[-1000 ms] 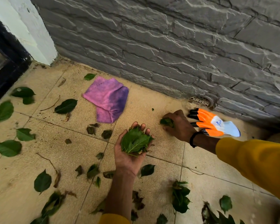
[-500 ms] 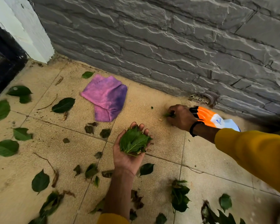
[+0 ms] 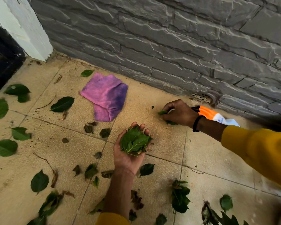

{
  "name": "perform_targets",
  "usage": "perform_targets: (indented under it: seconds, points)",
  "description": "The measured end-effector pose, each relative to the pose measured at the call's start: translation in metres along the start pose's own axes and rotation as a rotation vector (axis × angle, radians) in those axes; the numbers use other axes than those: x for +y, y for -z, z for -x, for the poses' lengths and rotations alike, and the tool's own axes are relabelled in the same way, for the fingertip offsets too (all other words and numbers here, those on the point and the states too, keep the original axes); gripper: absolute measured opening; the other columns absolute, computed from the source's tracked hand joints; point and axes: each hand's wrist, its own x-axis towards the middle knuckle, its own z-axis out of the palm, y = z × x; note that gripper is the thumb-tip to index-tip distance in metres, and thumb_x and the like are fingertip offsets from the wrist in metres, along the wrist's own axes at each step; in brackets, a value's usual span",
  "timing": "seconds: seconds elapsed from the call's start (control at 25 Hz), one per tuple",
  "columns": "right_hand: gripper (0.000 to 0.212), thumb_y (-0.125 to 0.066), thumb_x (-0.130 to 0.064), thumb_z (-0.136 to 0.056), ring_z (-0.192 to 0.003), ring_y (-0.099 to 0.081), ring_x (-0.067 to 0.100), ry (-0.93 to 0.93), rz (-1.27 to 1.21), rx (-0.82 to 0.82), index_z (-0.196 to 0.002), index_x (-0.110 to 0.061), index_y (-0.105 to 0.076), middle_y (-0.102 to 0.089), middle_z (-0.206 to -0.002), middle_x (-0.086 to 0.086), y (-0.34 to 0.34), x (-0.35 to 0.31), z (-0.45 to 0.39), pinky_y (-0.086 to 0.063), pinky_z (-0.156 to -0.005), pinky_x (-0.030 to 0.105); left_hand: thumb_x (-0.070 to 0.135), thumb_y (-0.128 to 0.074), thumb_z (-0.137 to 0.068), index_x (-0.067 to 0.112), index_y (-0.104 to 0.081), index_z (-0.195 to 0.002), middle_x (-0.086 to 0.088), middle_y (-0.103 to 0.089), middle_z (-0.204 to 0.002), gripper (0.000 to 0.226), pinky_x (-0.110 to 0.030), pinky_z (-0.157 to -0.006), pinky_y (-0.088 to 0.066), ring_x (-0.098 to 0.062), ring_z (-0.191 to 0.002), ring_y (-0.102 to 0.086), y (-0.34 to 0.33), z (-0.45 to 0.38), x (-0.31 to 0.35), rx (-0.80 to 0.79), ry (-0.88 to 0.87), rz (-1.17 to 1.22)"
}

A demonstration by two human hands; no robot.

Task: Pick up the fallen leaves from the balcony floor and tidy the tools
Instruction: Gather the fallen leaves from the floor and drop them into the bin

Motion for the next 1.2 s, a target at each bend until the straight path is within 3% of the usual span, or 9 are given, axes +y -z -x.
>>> perform_targets:
  seconds: [0.24,0.36,0.48,0.56,0.72,0.84,0.96,1.04,1.2]
  points:
    - [0.009,-0.077,-0.009,-0.086,-0.062,-0.07,0.015,0.152,0.016,-0.188,-0.095,-0.009,-0.075,-0.075,-0.077,-0.002,0.012,-0.114,0.08,-0.056,-0.053,0.027,0.037,-0.049,-0.098,0.013,-0.069,-0.12,-0.017,-0.061,-0.128,0.039,-0.049,-0.115,-0.031,-0.034,-0.116,-0.055,-0.058,0.019,0.015,0.094,0.041,-0.035]
    - [0.014,-0.072,-0.008,-0.085,-0.069,-0.065,0.0,0.268,0.245,-0.042,-0.093,-0.019,-0.075,-0.068,-0.087,-0.014,0.023,-0.173,0.138,-0.053,-0.066,0.02,0.036,-0.046,-0.099,0.012,-0.076,-0.101,-0.014,-0.069,-0.113,0.038,-0.038,-0.096,-0.046,-0.029,-0.102,-0.064,-0.143,0.07,0.007,0.104,0.009,-0.03]
    - [0.025,-0.052,-0.013,-0.087,-0.096,-0.062,0.011,0.429,0.341,0.172,-0.103,-0.018,-0.07,-0.062,-0.107,-0.005,0.029,-0.232,0.201,-0.054,-0.086,0.033,0.027,-0.05,-0.098,0.009,-0.071,-0.099,-0.011,-0.07,-0.092,0.028,-0.033,-0.084,-0.053,-0.024,-0.09,-0.066,-0.23,0.133,-0.001,0.007,-0.011,0.047]
    - [0.034,-0.041,-0.021,-0.09,-0.106,-0.059,0.021,0.465,0.269,0.26,-0.109,-0.013,-0.069,-0.06,-0.117,0.0,0.037,-0.275,0.245,-0.051,-0.088,0.041,0.022,-0.064,-0.09,0.008,-0.063,-0.109,-0.01,-0.066,-0.096,0.024,-0.028,-0.09,-0.05,-0.021,-0.092,-0.064,-0.285,0.178,0.005,-0.043,-0.054,0.045]
    - [0.035,-0.043,-0.021,-0.093,-0.112,-0.059,0.024,0.508,-0.132,0.49,-0.106,-0.006,-0.072,-0.064,-0.117,0.003,0.057,-0.395,0.337,-0.045,-0.093,0.047,0.025,-0.082,-0.076,0.011,-0.056,-0.121,-0.008,-0.059,-0.115,0.054,-0.029,-0.12,-0.02,-0.019,-0.111,-0.055,-0.404,0.284,0.036,-0.093,-0.116,0.005]
    - [0.029,-0.049,-0.023,-0.098,-0.11,-0.06,0.027,0.504,-0.353,0.63,-0.102,-0.004,-0.071,-0.066,-0.109,0.008,0.076,-0.505,0.407,-0.046,-0.094,0.045,0.028,-0.085,-0.075,0.011,-0.063,-0.116,-0.007,-0.063,-0.116,0.049,-0.035,-0.12,-0.027,-0.022,-0.115,-0.057,-0.492,0.381,0.062,-0.143,-0.181,0.004]
    - [0.021,-0.061,-0.023,-0.095,-0.105,-0.06,0.032,0.503,-0.445,0.688,-0.098,-0.003,-0.068,-0.065,-0.105,0.013,0.093,-0.596,0.467,-0.046,-0.091,0.051,0.031,-0.06,-0.096,0.008,-0.059,-0.116,-0.011,-0.061,-0.117,0.031,-0.041,-0.121,-0.021,-0.026,-0.116,-0.055,-0.568,0.462,0.085,-0.118,-0.266,-0.09]
    - [0.018,-0.065,-0.019,-0.092,-0.103,-0.062,0.03,0.548,-0.481,0.68,-0.097,-0.002,-0.067,-0.064,-0.103,0.011,0.106,-0.648,0.51,-0.048,-0.089,0.051,0.036,-0.05,-0.101,0.007,-0.058,-0.112,-0.013,-0.058,-0.116,0.033,-0.044,-0.121,-0.018,-0.028,-0.113,-0.052,-0.614,0.519,0.099,-0.081,-0.349,-0.107]
    - [0.018,-0.067,-0.026,-0.093,-0.103,-0.064,0.027,0.583,-0.543,0.545,-0.101,-0.01,-0.066,-0.065,-0.105,0.004,0.114,-0.712,0.578,-0.051,-0.087,0.05,0.042,-0.057,-0.1,0.006,-0.058,-0.105,-0.014,-0.058,-0.108,0.037,-0.04,-0.109,-0.034,-0.026,-0.102,-0.058,-0.671,0.628,0.11,-0.121,-0.479,-0.073]
